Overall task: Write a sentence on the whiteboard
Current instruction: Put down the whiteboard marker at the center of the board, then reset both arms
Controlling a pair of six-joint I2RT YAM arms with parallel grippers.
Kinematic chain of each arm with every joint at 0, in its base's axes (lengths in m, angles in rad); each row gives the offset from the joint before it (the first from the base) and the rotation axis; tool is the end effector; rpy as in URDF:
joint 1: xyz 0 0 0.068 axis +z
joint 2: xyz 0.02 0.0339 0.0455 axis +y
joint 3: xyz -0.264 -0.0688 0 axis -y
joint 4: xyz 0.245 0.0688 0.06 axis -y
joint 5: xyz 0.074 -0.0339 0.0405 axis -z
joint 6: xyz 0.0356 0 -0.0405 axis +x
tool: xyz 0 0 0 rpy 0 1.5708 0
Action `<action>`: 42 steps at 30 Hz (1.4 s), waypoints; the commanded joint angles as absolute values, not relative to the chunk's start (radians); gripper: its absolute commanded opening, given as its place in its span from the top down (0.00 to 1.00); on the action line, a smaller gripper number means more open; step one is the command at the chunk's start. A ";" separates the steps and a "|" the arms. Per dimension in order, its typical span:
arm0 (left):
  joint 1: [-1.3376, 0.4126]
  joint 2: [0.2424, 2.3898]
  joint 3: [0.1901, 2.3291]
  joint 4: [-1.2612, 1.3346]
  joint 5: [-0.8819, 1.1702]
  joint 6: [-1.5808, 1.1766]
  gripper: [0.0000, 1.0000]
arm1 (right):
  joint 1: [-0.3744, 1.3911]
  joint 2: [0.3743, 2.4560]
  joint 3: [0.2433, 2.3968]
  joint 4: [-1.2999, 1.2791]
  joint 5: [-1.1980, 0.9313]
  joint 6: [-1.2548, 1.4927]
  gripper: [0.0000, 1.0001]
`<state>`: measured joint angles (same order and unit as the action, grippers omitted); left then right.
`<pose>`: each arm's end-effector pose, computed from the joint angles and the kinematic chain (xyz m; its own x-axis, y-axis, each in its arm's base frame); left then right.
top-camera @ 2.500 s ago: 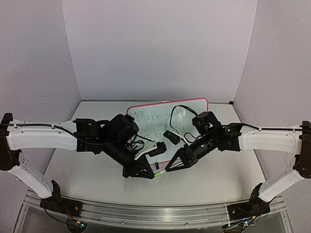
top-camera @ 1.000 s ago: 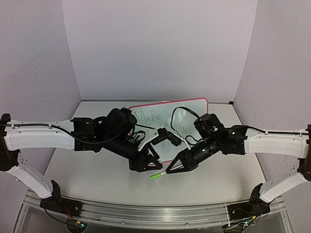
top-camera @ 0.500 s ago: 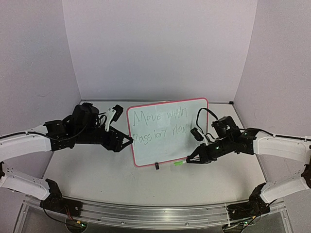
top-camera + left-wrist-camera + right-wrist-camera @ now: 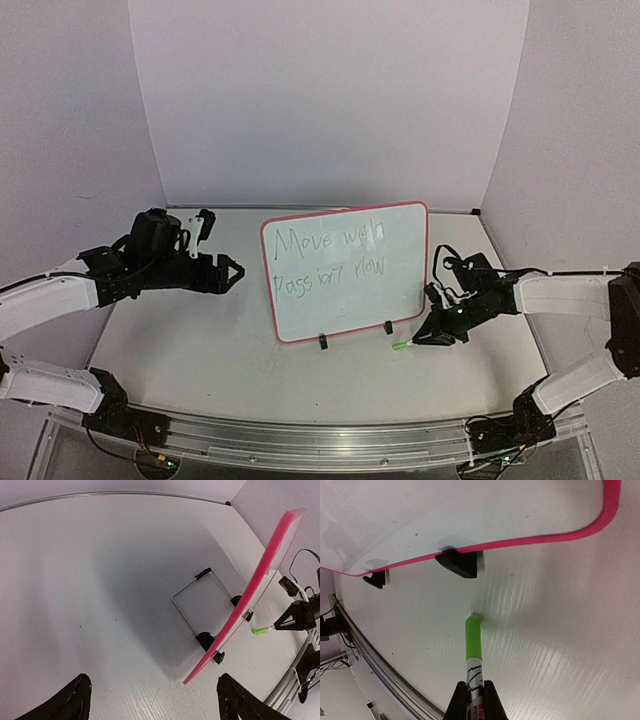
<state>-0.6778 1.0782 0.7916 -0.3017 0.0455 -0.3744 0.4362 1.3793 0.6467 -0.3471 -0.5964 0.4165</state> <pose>0.1846 -0.1507 0.2736 -0.6422 0.0480 -0.7650 0.4524 0.8294 -0.3277 0.2098 0.1199 0.1622 -0.9695 -0.0826 -0.2309 -0.2159 0.7342 0.6437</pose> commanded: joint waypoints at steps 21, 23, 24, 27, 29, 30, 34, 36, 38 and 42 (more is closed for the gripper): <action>-0.304 1.102 0.766 -0.322 -0.081 -0.443 0.01 | 0.192 1.207 0.847 -0.637 -0.001 0.391 0.02; -0.246 1.095 0.782 -0.310 -0.089 -0.423 0.00 | 0.171 1.177 0.863 -0.620 0.030 0.381 0.02; -0.211 1.090 0.793 -0.303 -0.105 -0.416 0.01 | 0.157 1.157 0.867 -0.603 0.032 0.373 0.02; -0.159 1.051 0.805 -0.261 -0.162 -0.394 0.01 | 0.127 1.075 0.851 -0.512 0.023 0.351 0.02; -0.157 1.020 0.782 -0.199 -0.208 -0.361 0.00 | 0.120 1.013 0.813 -0.432 0.030 0.325 0.02; -0.157 1.006 0.759 -0.155 -0.233 -0.341 0.00 | 0.119 0.981 0.787 -0.388 0.036 0.310 0.02; -0.157 0.966 0.643 0.025 -0.309 -0.253 0.01 | 0.117 0.864 0.668 -0.226 0.056 0.258 0.02; -0.157 0.955 0.582 0.115 -0.321 -0.214 0.01 | 0.119 0.809 0.585 -0.150 0.065 0.250 0.02; -0.158 0.944 0.516 0.176 -0.341 -0.199 0.01 | 0.118 0.765 0.518 -0.072 0.082 0.242 0.02; -0.158 0.934 0.417 0.282 -0.362 -0.174 0.01 | 0.118 0.717 0.407 0.026 0.127 0.229 0.02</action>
<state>-0.1581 0.9528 0.4929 0.1010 -0.3038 -0.2411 0.1204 0.7499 0.4871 -0.1538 0.0582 0.2655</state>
